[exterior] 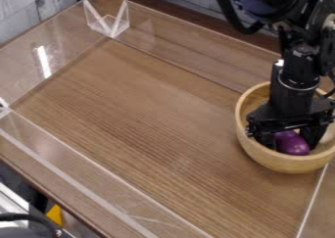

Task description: Remove the purple eggplant from inside the brown bowl and put it on the table

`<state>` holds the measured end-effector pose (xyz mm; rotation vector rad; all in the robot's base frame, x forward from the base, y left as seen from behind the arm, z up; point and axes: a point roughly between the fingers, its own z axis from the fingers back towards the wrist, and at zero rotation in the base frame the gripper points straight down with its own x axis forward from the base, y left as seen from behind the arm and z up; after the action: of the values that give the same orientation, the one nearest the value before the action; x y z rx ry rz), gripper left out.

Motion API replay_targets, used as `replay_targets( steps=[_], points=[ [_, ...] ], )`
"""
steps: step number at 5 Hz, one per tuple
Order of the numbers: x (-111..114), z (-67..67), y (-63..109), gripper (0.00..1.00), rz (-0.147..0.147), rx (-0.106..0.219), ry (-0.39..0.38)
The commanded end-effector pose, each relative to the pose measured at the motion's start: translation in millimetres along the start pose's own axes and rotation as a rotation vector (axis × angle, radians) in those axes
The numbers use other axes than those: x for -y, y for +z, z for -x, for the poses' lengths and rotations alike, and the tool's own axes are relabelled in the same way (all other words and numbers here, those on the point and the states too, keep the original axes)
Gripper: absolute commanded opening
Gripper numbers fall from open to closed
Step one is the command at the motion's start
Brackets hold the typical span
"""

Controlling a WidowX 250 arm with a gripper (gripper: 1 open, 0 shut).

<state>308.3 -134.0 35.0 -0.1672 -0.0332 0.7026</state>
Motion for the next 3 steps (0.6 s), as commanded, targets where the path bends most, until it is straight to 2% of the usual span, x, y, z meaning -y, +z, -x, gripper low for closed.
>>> replay_targets(
  steps=[1,3],
  points=[
    [7.3,-7.1,-0.5,0.0,0.025,0.003,-0.08],
    [-11.6,1.1,3.9,0.0,0.019,-0.008,-0.108]
  ],
)
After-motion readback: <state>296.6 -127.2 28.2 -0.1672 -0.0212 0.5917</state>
